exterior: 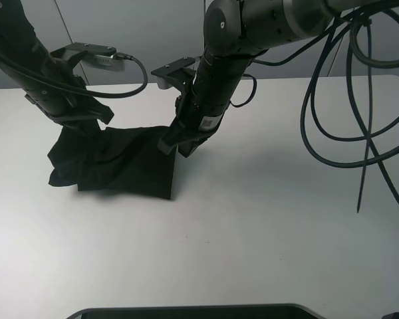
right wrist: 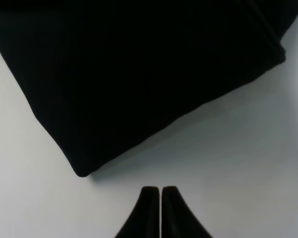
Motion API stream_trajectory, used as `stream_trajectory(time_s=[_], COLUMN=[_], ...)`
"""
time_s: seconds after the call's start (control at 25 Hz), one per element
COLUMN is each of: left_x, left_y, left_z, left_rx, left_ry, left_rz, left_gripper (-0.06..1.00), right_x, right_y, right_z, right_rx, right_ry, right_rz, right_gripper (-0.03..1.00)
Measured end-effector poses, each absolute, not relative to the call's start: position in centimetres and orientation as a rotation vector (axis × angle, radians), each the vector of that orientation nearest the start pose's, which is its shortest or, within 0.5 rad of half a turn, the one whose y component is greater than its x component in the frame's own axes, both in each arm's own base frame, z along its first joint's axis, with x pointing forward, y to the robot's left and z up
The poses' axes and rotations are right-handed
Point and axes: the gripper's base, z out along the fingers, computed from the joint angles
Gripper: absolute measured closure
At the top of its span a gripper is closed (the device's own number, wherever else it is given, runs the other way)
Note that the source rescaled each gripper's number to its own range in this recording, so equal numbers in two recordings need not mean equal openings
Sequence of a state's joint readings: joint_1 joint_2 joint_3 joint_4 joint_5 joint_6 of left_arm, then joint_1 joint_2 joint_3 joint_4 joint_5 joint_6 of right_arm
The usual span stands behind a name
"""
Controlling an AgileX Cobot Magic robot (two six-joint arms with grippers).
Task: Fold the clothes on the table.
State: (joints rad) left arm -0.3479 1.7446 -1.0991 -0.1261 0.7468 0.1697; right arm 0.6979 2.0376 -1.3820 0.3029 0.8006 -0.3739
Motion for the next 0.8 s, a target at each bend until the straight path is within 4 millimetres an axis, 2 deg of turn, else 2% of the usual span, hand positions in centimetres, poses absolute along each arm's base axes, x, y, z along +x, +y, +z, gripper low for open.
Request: stream_trajectory(time_s=[0.16, 0.28, 0.36, 0.48, 0.64, 0.8], left_x=[32.0, 32.5, 32.6, 32.8, 33.1, 32.9], left_y=[-11.7, -10.9, -10.6, -10.4, -9.7, -9.8], left_z=[16.7, 14.5, 13.6, 13.5, 13.6, 13.6], left_rx=[0.608, 0.598, 0.592, 0.566, 0.531, 0.540], left_ry=[2.879, 2.931, 2.950, 2.944, 2.923, 2.935], left_rz=[-0.052, 0.111, 0.161, 0.213, 0.327, 0.305], left_gripper=[0.94, 0.94, 0.94, 0.94, 0.94, 0.94], right_x=[29.8, 29.6, 29.6, 29.4, 29.3, 29.2], right_y=[27.5, 27.4, 27.3, 27.1, 27.1, 27.0], right_z=[15.9, 17.3, 18.4, 19.8, 20.5, 20.8], right_rx=[-1.258, -1.249, -1.238, -1.227, -1.222, -1.221], right_ry=[2.660, 2.626, 2.596, 2.561, 2.544, 2.536], right_rz=[0.398, 0.407, 0.414, 0.422, 0.426, 0.426], right_gripper=[0.96, 0.96, 0.96, 0.96, 0.96, 0.96])
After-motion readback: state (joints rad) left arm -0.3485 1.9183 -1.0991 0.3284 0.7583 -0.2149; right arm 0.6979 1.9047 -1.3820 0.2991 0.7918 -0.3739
